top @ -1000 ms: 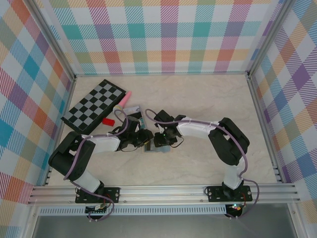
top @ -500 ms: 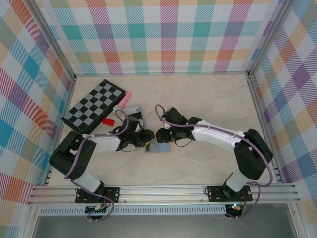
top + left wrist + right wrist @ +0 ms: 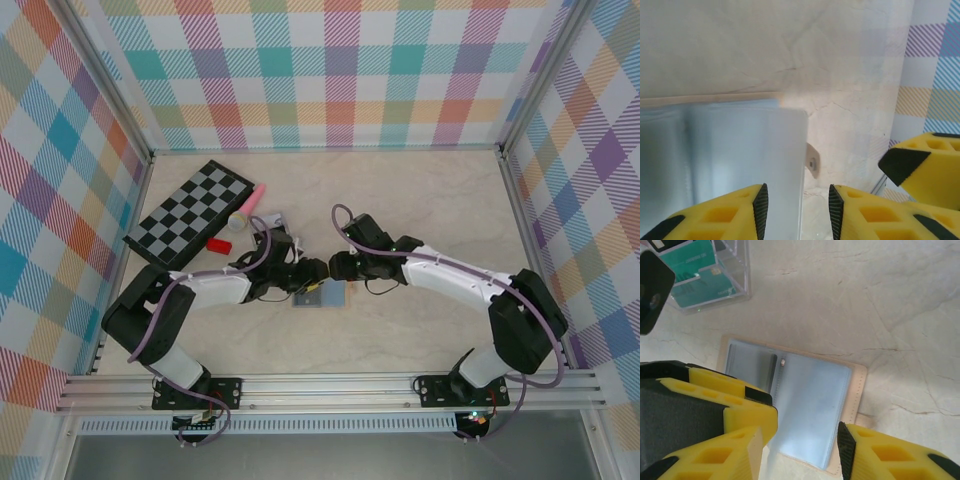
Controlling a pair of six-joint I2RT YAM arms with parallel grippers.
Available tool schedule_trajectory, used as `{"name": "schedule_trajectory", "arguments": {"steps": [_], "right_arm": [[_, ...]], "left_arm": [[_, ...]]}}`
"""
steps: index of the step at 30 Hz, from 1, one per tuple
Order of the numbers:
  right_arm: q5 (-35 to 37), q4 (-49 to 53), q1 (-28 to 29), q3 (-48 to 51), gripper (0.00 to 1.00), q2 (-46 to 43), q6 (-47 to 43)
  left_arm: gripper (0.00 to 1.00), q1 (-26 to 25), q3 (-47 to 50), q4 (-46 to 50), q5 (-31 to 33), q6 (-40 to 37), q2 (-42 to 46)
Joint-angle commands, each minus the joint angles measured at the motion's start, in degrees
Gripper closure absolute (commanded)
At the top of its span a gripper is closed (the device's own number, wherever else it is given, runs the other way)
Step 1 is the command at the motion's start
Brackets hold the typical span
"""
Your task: Take the credit cards out of the card holder
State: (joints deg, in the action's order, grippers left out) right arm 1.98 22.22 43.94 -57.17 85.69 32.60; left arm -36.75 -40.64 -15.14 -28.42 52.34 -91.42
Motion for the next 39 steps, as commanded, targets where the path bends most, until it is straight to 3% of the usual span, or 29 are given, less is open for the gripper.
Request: {"name": "schedule_trajectory", "arguments": {"steps": [1,8,16,20,26,31,36,39], "right_arm": [[1.76,0.02,-0.74,0.95,0.54,-2.42,2.17],[-0.15,0.64,-1.67,0.93,0.55,-2.01,2.39],[-6.18,2.40,-1.25,-2.90,0.55,4.05,1.57],[-5.24,7.29,1.66,-8.93,0.52,10.48,0.80],[-1.14,14.07,7.05,-17.16,0.33,19.93,0.45],[0.72,18.21,8.84,-21.20,0.28,25.22,0.27],[1.77,21.34,9.36,-23.71,0.28,29.70,-0.21],[2.08,21.51,9.36,-23.81,0.40,31.16,-0.48]], "left_arm": [[0.60,-1.62,-2.71,0.72,-0.38,-2.05,-1.83],[0.58,-2.61,-4.45,2.31,1.16,-2.18,-4.45],[0.61,1.64,-2.26,23.25,15.15,-7.64,11.12],[0.54,6.99,1.29,29.86,20.50,-6.59,18.07],[0.42,13.94,6.76,29.88,17.52,-4.44,23.48],[0.39,15.48,8.45,27.69,14.19,-3.54,24.23],[0.43,15.66,9.76,21.60,8.82,-2.43,22.63],[0.50,15.66,10.05,19.01,6.47,-1.98,21.41]]}}
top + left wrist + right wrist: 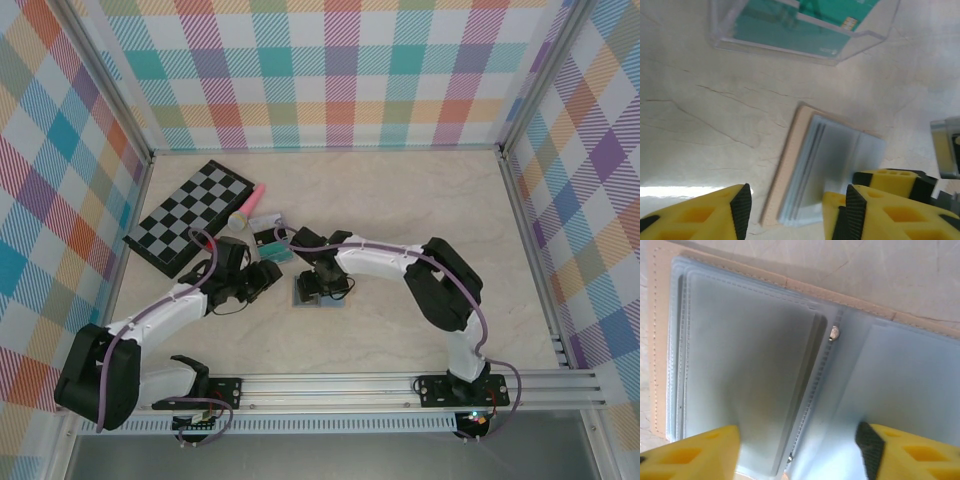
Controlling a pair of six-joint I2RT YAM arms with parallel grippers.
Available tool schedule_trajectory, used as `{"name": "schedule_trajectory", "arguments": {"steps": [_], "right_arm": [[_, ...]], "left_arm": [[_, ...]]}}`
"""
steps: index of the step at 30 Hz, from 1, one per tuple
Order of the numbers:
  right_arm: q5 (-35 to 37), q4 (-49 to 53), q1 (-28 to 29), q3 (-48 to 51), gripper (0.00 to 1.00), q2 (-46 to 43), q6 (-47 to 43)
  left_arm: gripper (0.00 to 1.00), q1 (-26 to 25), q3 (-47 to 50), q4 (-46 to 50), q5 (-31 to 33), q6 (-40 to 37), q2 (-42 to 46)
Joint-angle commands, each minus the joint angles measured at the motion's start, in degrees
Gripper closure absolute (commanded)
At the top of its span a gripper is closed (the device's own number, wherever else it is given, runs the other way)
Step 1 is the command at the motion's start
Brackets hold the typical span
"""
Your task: Take the credit cards out of the card holder
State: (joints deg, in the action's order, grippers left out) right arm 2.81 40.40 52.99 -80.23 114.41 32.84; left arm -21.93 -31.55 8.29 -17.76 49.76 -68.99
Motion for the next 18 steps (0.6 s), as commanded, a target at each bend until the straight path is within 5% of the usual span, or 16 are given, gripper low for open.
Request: {"name": "schedule_trajectory", "arguments": {"steps": [1,18], "right_arm": [[1.36,3.25,0.27,-0.59,0.42,2.59,-0.75],[-2.38,-6.21,-1.96,7.77,0.62,-2.19,-4.67]], "left_arm": [[0.51,0.84,0.96,-4.94,-4.82,0.60,-1.34],[0.61,-2.61,-1.64,-13.61,-12.68,1.37,-11.18]]}}
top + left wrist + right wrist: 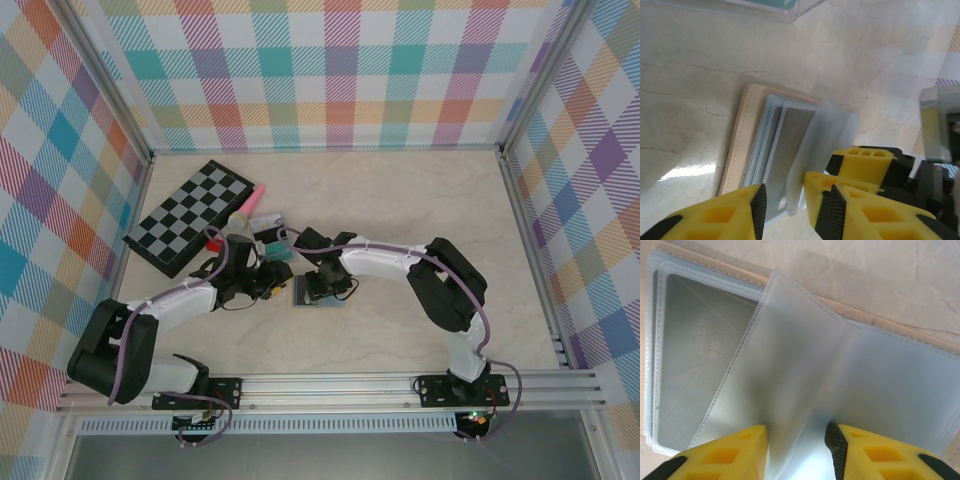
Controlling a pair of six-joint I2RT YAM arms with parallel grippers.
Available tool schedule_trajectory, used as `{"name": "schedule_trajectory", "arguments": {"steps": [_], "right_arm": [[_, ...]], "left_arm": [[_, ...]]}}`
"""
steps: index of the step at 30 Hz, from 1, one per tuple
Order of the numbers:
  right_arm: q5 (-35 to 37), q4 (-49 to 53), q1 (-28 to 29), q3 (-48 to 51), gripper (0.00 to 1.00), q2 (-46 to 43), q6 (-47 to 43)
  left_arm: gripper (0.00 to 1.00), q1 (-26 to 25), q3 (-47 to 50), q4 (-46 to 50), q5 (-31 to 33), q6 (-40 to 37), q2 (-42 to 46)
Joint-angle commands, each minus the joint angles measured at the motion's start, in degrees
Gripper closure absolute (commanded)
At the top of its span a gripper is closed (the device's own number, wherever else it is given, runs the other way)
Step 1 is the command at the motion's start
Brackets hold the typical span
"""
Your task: Take the credit cards out of the card holder
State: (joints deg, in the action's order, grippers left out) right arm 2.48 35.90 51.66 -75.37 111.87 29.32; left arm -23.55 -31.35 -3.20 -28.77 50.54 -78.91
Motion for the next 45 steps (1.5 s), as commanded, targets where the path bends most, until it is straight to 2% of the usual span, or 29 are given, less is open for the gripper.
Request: {"name": "schedule_trajectory", "arguments": {"steps": [1,14,23,33,41,45], "right_arm": [[-2.44,-2.44,-0.81,3.47,0.62,0.00,-1.19],[-4.30,-8.23,-1.99,8.43,0.66,-4.20,-1.07],[-5.76,-11.45,-2.29,10.72,0.67,-6.65,-1.11],[-8.63,-17.04,-2.44,15.32,0.55,-14.95,-4.05],[-6.62,-21.31,-2.44,20.38,0.52,-23.36,-4.19],[-4.69,-19.43,-2.53,20.25,0.53,-23.54,-3.73]], "left_arm": [[0.61,-1.26,-1.95,-2.46,-1.69,0.82,-1.81],[0.63,-6.05,-6.41,-6.18,-1.73,3.19,-11.44],[0.62,-6.67,-6.80,-8.17,-2.20,4.55,-14.59],[0.62,-6.68,-6.79,-9.32,-2.86,5.27,-14.75],[0.61,-6.95,-7.44,-9.79,-3.77,4.53,-15.13],[0.62,-6.99,-7.76,-7.59,-2.05,4.04,-15.17]]}}
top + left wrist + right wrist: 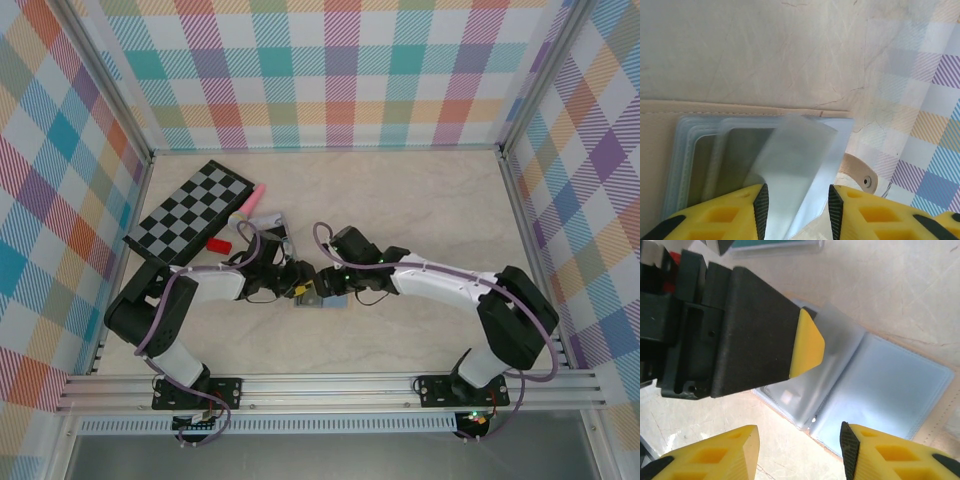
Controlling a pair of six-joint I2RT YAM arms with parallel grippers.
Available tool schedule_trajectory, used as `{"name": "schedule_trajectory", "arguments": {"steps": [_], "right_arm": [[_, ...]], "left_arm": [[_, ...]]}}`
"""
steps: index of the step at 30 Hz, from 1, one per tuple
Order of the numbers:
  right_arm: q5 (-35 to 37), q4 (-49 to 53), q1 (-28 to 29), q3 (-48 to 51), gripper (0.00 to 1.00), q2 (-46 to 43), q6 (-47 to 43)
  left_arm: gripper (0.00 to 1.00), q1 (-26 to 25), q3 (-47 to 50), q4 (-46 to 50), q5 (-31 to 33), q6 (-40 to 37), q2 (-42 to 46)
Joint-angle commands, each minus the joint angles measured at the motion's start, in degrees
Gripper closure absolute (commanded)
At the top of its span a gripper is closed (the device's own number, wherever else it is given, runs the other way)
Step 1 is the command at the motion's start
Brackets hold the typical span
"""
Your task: Take the credit cards out of the card holder
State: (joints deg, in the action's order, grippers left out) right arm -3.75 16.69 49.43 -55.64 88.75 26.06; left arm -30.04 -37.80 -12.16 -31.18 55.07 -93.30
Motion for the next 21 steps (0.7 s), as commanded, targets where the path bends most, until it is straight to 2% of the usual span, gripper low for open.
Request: {"name": "schedule_trajectory", "arguments": {"steps": [1,11,16,21], "right_arm": [[1.64,0.37,-0.29,0.20,0.53,0.19,-0.30],[-0.05,4.32,-1.42,-4.48,0.60,5.53,6.82],[-2.61,8.16,-4.24,-9.64,0.59,10.85,10.50],[-5.47,11.05,-5.92,-14.96,0.55,16.30,11.86]], "left_arm": [[0.63,-0.53,-1.24,1.69,0.73,-0.49,-0.90],[0.78,-0.54,-0.26,5.30,3.85,-1.63,-1.07],[0.89,-0.54,-0.17,5.66,4.31,-2.07,-1.45],[0.94,-0.54,0.09,5.26,4.20,-2.07,-1.84]]}}
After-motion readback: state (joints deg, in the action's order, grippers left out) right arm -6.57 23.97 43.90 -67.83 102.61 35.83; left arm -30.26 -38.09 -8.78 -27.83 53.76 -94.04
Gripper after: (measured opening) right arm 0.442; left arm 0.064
